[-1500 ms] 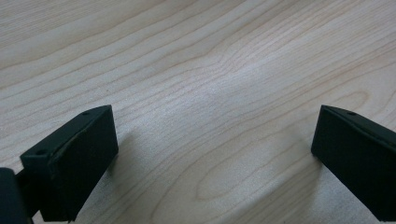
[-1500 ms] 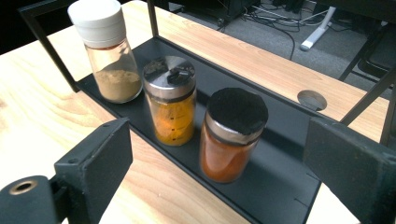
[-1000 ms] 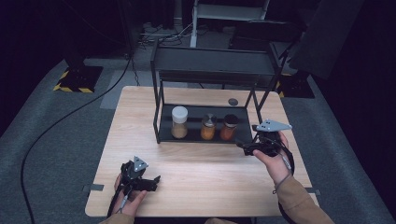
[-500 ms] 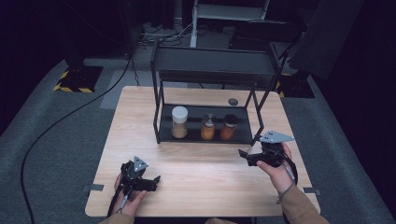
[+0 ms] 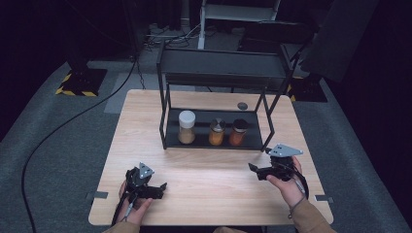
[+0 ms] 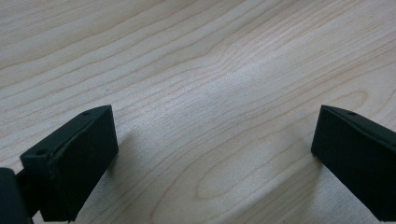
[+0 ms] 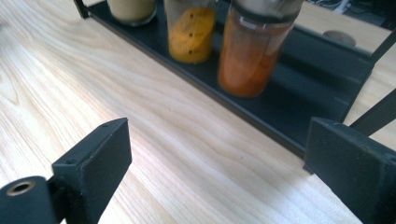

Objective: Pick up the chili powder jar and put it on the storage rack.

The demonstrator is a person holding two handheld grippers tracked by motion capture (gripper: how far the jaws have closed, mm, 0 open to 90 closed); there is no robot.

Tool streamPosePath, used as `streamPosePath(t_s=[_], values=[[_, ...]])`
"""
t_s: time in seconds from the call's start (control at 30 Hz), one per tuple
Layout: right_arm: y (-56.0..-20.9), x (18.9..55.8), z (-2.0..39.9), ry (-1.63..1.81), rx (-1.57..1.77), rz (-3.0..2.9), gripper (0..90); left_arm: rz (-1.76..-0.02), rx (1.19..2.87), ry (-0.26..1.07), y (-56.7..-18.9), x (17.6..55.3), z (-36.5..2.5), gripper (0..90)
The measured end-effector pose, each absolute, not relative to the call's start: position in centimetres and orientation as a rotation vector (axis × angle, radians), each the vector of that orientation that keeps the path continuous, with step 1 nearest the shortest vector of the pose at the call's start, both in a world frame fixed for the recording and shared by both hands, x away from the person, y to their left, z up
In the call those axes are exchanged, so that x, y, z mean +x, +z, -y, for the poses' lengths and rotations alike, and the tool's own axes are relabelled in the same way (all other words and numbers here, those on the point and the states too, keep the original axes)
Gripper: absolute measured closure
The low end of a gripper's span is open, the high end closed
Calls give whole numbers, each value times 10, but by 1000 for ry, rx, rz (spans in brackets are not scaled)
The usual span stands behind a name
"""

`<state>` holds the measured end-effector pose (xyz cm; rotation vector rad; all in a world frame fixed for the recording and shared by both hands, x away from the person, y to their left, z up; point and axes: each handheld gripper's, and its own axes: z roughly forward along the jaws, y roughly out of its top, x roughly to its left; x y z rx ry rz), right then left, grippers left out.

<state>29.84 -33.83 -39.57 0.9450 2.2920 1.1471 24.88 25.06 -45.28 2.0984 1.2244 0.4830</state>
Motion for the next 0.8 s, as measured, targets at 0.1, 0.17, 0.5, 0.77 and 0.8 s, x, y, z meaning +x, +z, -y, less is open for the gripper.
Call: streamPosePath(t_s=[0.1, 0.17, 0.5, 0.77, 0.8], values=[[-401, 299, 338, 1137, 949, -2303, 75, -1224, 2099, 483, -453, 249, -251, 2], [-404, 299, 338, 1131, 954, -2308, 75, -1224, 2098, 483, -453, 249, -251, 2], [-422, 301, 339, 1081, 987, -2356, 73, -1225, 2099, 483, -453, 249, -251, 2], [-437, 302, 342, 1055, 1030, -2370, 73, -1224, 2099, 483, -453, 249, -251, 2], [-438, 302, 342, 1053, 1035, -2371, 73, -1224, 2098, 483, -453, 249, -251, 2]])
